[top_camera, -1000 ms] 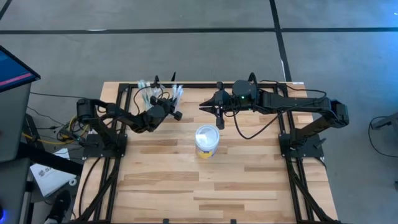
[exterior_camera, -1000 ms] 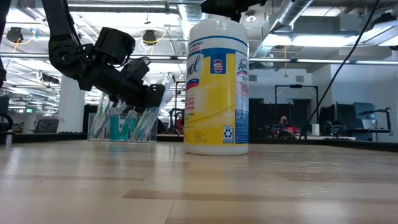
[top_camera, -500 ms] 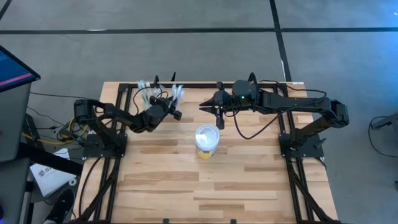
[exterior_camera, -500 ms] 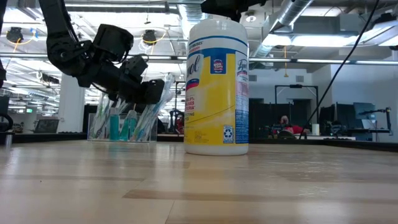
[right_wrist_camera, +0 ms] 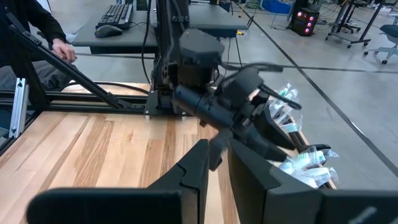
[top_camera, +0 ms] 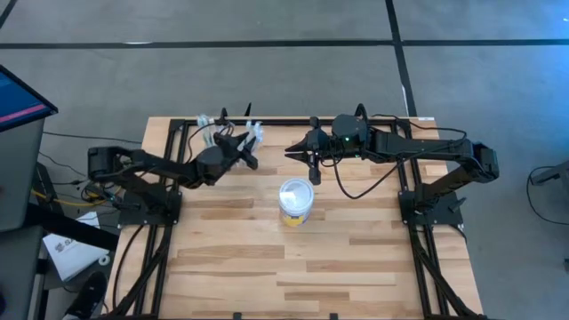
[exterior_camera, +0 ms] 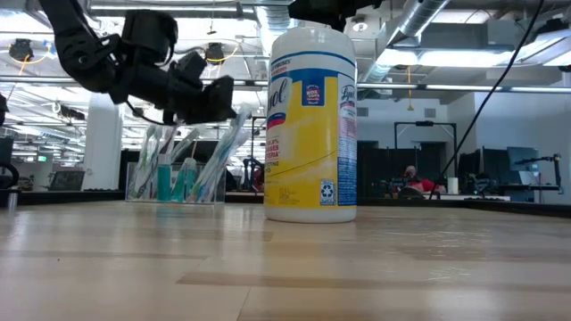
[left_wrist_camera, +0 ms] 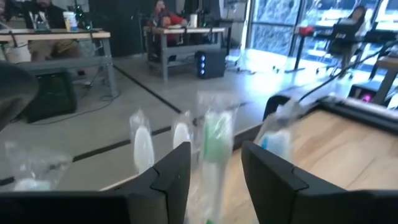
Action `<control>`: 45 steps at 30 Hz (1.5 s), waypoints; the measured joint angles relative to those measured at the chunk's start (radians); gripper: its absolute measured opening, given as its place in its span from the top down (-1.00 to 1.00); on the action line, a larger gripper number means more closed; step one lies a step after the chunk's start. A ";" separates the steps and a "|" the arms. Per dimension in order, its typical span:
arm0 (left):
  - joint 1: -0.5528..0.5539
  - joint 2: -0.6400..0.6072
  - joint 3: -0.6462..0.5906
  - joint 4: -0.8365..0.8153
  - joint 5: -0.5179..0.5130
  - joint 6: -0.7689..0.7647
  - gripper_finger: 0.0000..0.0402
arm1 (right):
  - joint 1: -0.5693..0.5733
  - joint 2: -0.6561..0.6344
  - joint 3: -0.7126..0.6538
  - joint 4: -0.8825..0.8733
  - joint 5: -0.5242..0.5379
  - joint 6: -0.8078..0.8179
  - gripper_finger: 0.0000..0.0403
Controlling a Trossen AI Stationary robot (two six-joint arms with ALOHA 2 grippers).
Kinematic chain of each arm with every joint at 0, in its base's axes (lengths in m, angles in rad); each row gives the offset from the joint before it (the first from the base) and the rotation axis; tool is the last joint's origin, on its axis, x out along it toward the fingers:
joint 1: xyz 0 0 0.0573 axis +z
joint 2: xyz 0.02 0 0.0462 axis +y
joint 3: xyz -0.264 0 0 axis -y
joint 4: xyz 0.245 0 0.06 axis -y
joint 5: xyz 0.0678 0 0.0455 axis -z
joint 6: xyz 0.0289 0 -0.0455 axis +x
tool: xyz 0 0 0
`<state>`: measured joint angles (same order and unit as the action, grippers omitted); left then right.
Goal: Pick & Place toothbrushing station
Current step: Put the green toothbrush into the white organizer, then return to Home position
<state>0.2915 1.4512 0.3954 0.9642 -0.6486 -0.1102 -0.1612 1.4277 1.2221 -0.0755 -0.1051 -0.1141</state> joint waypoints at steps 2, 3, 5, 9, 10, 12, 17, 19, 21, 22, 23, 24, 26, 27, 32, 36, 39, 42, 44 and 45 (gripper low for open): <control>-0.006 -0.025 0.000 0.000 0.001 0.000 0.31 | 0.000 0.000 0.000 0.000 0.000 0.000 0.74; -0.009 -0.039 0.000 0.000 0.001 0.002 0.32 | 0.000 0.000 0.000 0.000 0.000 0.000 0.74; -0.018 -0.063 0.000 0.001 0.000 0.020 0.32 | 0.000 0.000 0.000 0.000 0.000 0.000 0.74; -0.041 -0.114 0.000 0.000 0.000 0.026 0.32 | 0.000 0.000 0.000 0.000 0.000 0.001 0.74; -0.049 -0.127 0.001 0.001 0.000 0.026 0.32 | 0.000 0.000 0.000 0.000 0.000 0.001 0.74; -0.065 -0.152 0.001 0.000 0.021 0.027 0.33 | 0.000 0.000 0.000 0.000 0.000 0.001 0.74; -0.103 -0.228 0.001 -0.026 0.166 0.024 0.35 | 0.011 0.000 0.000 0.000 -0.001 -0.007 0.74; -0.126 -0.268 0.001 -0.088 0.183 0.023 0.35 | 0.021 -0.001 0.000 0.000 -0.001 -0.016 0.75; -0.150 -0.315 0.001 -0.166 0.183 0.025 0.35 | 0.032 -0.006 0.000 -0.004 -0.001 -0.018 0.78; -0.160 -0.340 0.001 -0.206 0.183 0.026 0.35 | 0.036 -0.008 0.000 -0.003 -0.001 -0.022 0.80; -0.168 -0.366 0.001 -0.251 0.184 0.026 0.35 | 0.039 -0.009 0.000 -0.003 -0.002 -0.028 0.83; -0.176 -0.390 0.001 -0.289 0.184 0.026 0.35 | 0.043 -0.010 0.000 -0.008 -0.001 -0.032 0.85; -0.194 -0.443 0.001 -0.357 0.184 0.026 0.35 | 0.047 -0.010 0.000 -0.029 -0.001 -0.029 0.90; -0.204 -0.467 0.001 -0.387 0.184 0.026 0.35 | 0.050 -0.010 0.000 -0.039 -0.001 -0.028 0.92; -0.263 -0.595 0.001 -0.515 0.183 0.026 0.35 | 0.089 -0.023 -0.004 -0.117 0.000 -0.026 0.99; -0.323 -0.683 0.001 -0.594 0.178 0.023 0.35 | 0.147 -0.089 -0.055 -0.101 0.035 -0.005 1.00; -0.376 -0.734 0.002 -0.672 0.151 0.023 0.35 | 0.196 -0.164 -0.132 -0.096 0.118 0.024 1.00; -0.426 -0.772 0.001 -0.726 0.134 0.023 0.35 | 0.240 -0.253 -0.221 -0.062 0.173 0.045 1.00; -0.462 -0.800 0.001 -0.737 0.134 0.025 0.35 | 0.268 -0.313 -0.281 -0.041 0.204 0.063 1.00; -0.478 -0.813 0.001 -0.738 0.133 0.030 0.35 | 0.282 -0.343 -0.309 -0.038 0.219 0.066 1.00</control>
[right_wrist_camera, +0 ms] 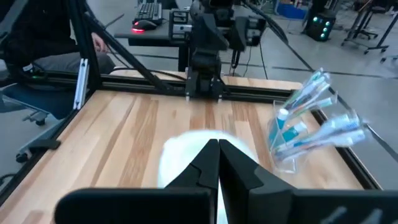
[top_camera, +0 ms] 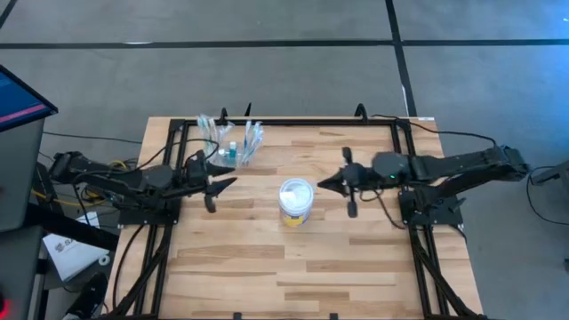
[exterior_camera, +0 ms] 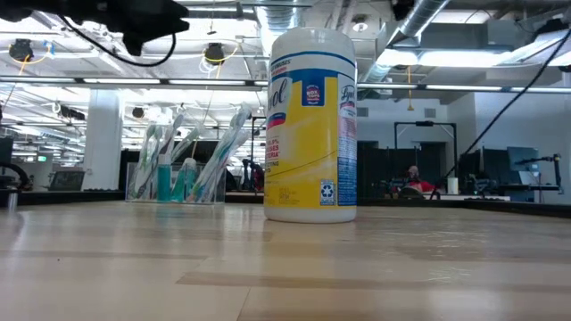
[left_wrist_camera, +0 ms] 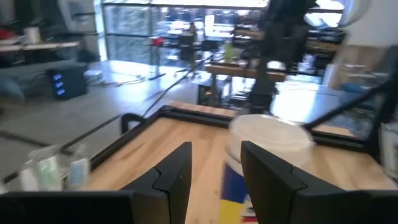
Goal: Pick & Place toothbrushing station
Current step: Return to Home position
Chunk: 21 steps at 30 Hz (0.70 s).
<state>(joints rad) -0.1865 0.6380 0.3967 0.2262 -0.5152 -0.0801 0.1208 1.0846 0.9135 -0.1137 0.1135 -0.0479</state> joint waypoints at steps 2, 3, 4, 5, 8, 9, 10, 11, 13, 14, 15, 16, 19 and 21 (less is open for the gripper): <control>-0.027 -0.035 0.000 -0.034 -0.006 0.032 0.35 | 0.027 -0.058 -0.053 0.008 0.034 0.003 1.00; -0.038 -0.053 0.000 -0.054 -0.012 0.046 0.35 | 0.040 -0.086 -0.080 0.009 0.056 0.012 1.00; -0.045 -0.075 0.000 -0.081 -0.016 0.047 0.35 | 0.053 -0.115 -0.106 0.010 0.078 0.020 1.00; -0.050 -0.100 0.000 -0.122 -0.021 0.044 0.35 | 0.066 -0.144 -0.135 0.015 0.102 0.025 1.00; -0.064 -0.163 0.000 -0.203 -0.024 0.006 0.35 | 0.100 -0.229 -0.213 0.046 0.171 0.038 1.00; -0.066 -0.181 0.000 -0.218 -0.024 -0.002 0.35 | 0.110 -0.260 -0.236 0.046 0.180 0.038 1.00; -0.066 -0.194 0.000 -0.222 -0.024 -0.004 0.35 | 0.116 -0.290 -0.256 0.044 0.183 0.031 1.00; -0.066 -0.206 0.000 -0.228 -0.024 -0.002 0.35 | 0.120 -0.318 -0.279 0.048 0.184 0.021 1.00; -0.066 -0.221 0.000 -0.235 -0.023 0.024 0.35 | 0.121 -0.376 -0.324 0.055 0.184 0.006 1.00; -0.066 -0.224 0.000 -0.236 -0.021 0.044 0.35 | 0.116 -0.403 -0.347 0.074 0.183 -0.005 1.00; -0.066 -0.225 0.000 -0.238 -0.019 0.060 0.35 | 0.111 -0.429 -0.371 0.106 0.183 -0.021 1.00; -0.066 -0.225 0.000 -0.239 -0.019 0.074 0.35 | 0.102 -0.454 -0.394 0.127 0.180 -0.034 1.00; -0.058 -0.224 0.000 -0.245 -0.018 0.081 0.35 | 0.071 -0.519 -0.457 0.175 0.152 -0.063 1.00; -0.054 -0.226 0.000 -0.247 -0.001 0.081 0.35 | 0.048 -0.564 -0.488 0.175 0.145 -0.065 1.00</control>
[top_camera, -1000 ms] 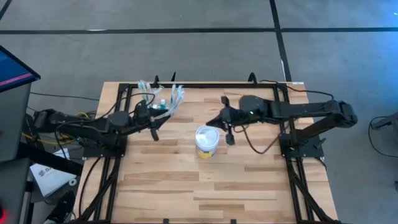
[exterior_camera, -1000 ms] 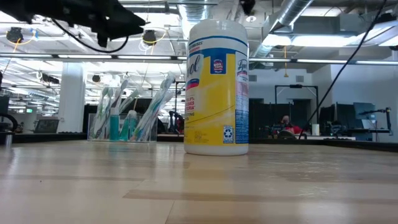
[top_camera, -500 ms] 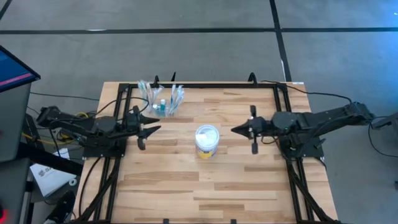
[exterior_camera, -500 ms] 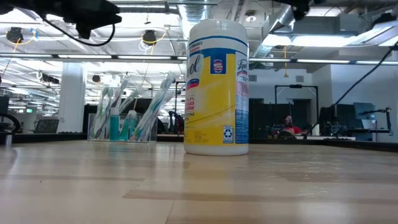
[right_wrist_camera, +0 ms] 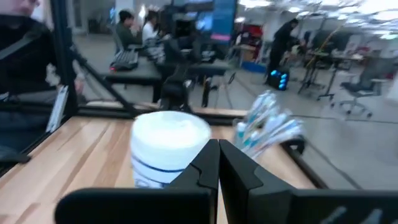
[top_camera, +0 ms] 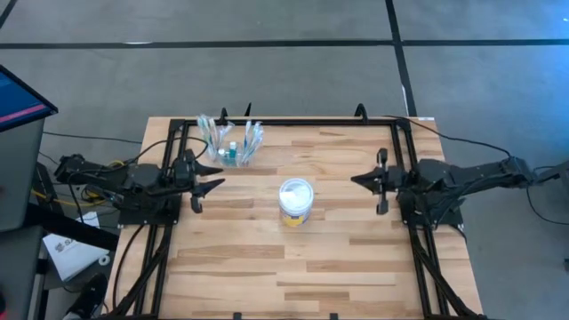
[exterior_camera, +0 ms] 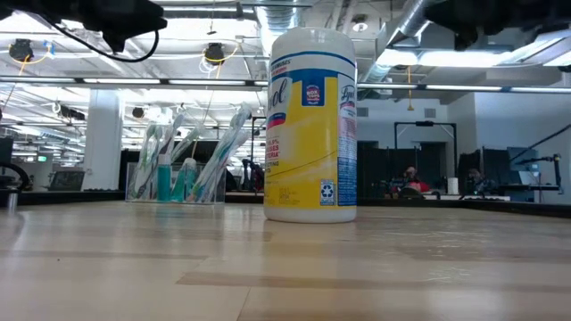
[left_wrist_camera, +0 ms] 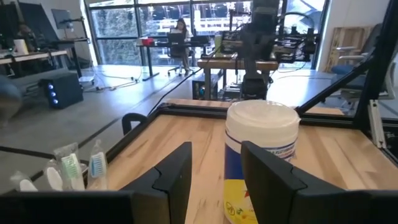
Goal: Pick & Place toothbrushing station
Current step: Return to Home position
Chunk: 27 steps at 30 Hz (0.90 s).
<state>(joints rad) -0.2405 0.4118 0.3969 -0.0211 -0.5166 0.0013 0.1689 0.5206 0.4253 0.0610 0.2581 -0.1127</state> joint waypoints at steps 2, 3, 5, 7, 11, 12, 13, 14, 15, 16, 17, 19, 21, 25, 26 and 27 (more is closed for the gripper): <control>0.001 -0.005 0.000 -0.001 0.017 0.001 0.35 | -0.022 -0.069 -0.035 -0.001 -0.001 -0.003 1.00; 0.001 -0.006 -0.001 0.000 0.019 0.004 0.35 | -0.034 -0.105 -0.049 -0.001 -0.001 -0.014 1.00; 0.001 -0.010 -0.015 0.009 0.020 0.018 0.35 | -0.054 -0.175 -0.076 0.000 -0.004 -0.026 1.00; 0.000 -0.028 -0.043 0.016 0.020 0.012 0.35 | -0.069 -0.250 -0.105 -0.001 -0.027 -0.026 1.00; 0.000 -0.094 -0.115 0.059 0.025 -0.013 0.35 | -0.079 -0.404 -0.158 -0.033 -0.048 -0.021 1.00; 0.000 -0.116 -0.132 0.067 0.026 -0.014 0.35 | -0.079 -0.442 -0.171 -0.054 -0.048 -0.019 1.00; 0.000 -0.138 -0.149 0.071 0.026 -0.014 0.35 | -0.080 -0.480 -0.183 -0.082 -0.048 -0.009 1.00; 0.000 -0.160 -0.163 0.071 0.026 -0.015 0.35 | -0.080 -0.516 -0.195 -0.111 -0.048 0.004 1.00; 0.000 -0.185 -0.178 0.069 0.028 -0.022 0.35 | -0.080 -0.518 -0.201 -0.118 -0.048 0.018 1.00; 0.000 -0.212 -0.196 0.066 0.032 -0.028 0.35 | -0.079 -0.518 -0.206 -0.138 -0.048 0.031 1.00; 0.000 -0.238 -0.213 0.066 0.037 -0.034 0.35 | -0.078 -0.518 -0.213 -0.165 -0.048 0.036 1.00; 0.000 -0.283 -0.248 0.072 0.038 -0.051 0.35 | -0.077 -0.504 -0.214 -0.160 -0.048 0.039 1.00; 0.000 -0.330 -0.290 0.064 0.039 -0.063 0.35 | -0.079 -0.490 -0.244 -0.143 -0.049 0.055 1.00; 0.000 -0.397 -0.368 0.066 0.039 -0.088 0.35 | -0.082 -0.517 -0.284 -0.123 -0.048 0.081 1.00; 0.000 -0.407 -0.380 0.074 0.041 -0.095 0.35 | -0.081 -0.517 -0.297 -0.131 -0.048 0.086 1.00; 0.000 -0.411 -0.386 0.092 0.047 -0.096 0.35 | -0.082 -0.516 -0.308 -0.147 -0.048 0.087 1.00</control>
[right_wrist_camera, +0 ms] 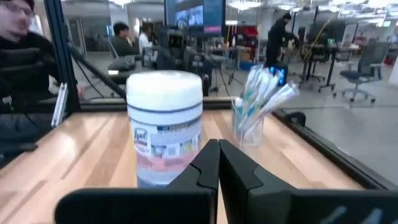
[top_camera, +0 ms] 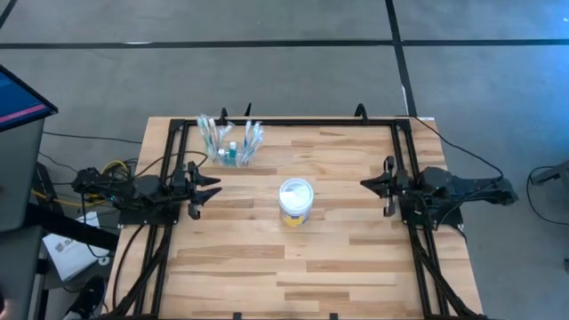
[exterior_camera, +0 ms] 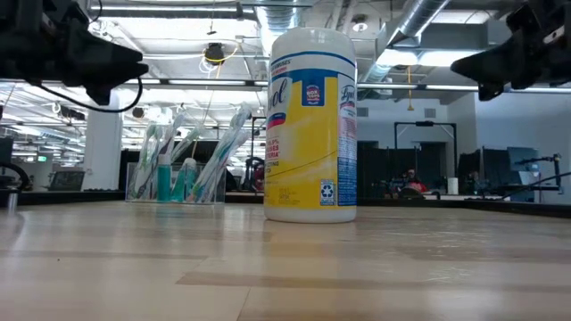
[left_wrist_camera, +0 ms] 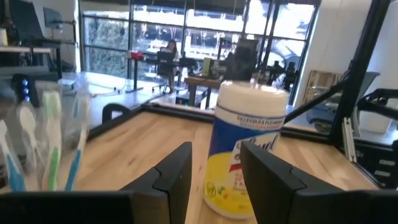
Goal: Pick & Place toothbrushing station
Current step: Return to Home position
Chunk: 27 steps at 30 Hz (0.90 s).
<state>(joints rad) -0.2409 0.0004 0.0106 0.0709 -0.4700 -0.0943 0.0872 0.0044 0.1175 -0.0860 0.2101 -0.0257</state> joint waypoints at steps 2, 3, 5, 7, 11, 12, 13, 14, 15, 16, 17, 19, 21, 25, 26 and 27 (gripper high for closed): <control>-0.002 0.006 -0.003 0.017 0.031 0.010 0.35 | 0.000 0.007 -0.014 0.010 0.000 0.001 1.00; -0.003 0.006 -0.003 0.011 0.043 0.022 0.35 | 0.000 0.007 -0.025 0.021 0.000 0.001 1.00; -0.003 0.006 -0.003 0.015 0.049 0.031 0.35 | -0.001 0.002 -0.051 -0.007 0.000 0.013 1.00; -0.003 0.006 -0.003 0.014 0.048 0.030 0.35 | -0.001 0.002 -0.065 0.001 0.000 0.032 1.00; -0.003 0.015 -0.003 0.015 0.046 0.030 0.35 | -0.003 0.019 -0.067 0.007 0.000 0.030 1.00; -0.003 0.017 -0.003 0.014 0.047 0.030 0.35 | -0.003 0.022 -0.067 0.007 -0.002 0.030 1.00; -0.003 0.021 -0.003 0.019 0.046 0.030 0.35 | -0.004 0.023 -0.067 0.007 -0.001 0.038 1.00; -0.003 0.025 -0.003 0.021 0.045 0.030 0.35 | -0.005 0.023 -0.067 0.007 0.000 0.056 1.00; -0.003 0.028 -0.003 0.020 0.044 0.030 0.35 | -0.005 0.023 -0.067 0.007 0.000 0.077 1.00; -0.003 0.030 -0.003 0.022 0.044 0.030 0.35 | -0.004 0.023 -0.067 0.007 0.000 0.097 1.00; -0.003 0.034 -0.003 0.023 0.044 0.030 0.35 | -0.004 0.023 -0.067 0.006 0.000 0.110 1.00; -0.003 0.044 -0.003 0.023 0.044 0.030 0.35 | -0.004 0.021 -0.067 0.006 -0.001 0.113 1.00; -0.003 0.054 -0.003 0.027 0.044 0.030 0.35 | -0.004 0.021 -0.067 0.006 0.000 0.113 1.00; -0.003 0.076 -0.003 0.027 0.044 0.030 0.35 | -0.004 0.021 -0.067 0.006 0.000 0.113 1.00; -0.003 0.081 -0.003 0.029 0.044 0.030 0.35 | -0.004 0.021 -0.067 0.006 0.000 0.113 1.00; -0.003 0.087 -0.003 0.028 0.044 0.030 0.35 | -0.004 0.021 -0.067 0.006 0.000 0.113 1.00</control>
<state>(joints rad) -0.2436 0.0877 0.0074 0.0987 -0.4255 -0.0643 0.0834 0.0250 0.0502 -0.0803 0.2096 0.0872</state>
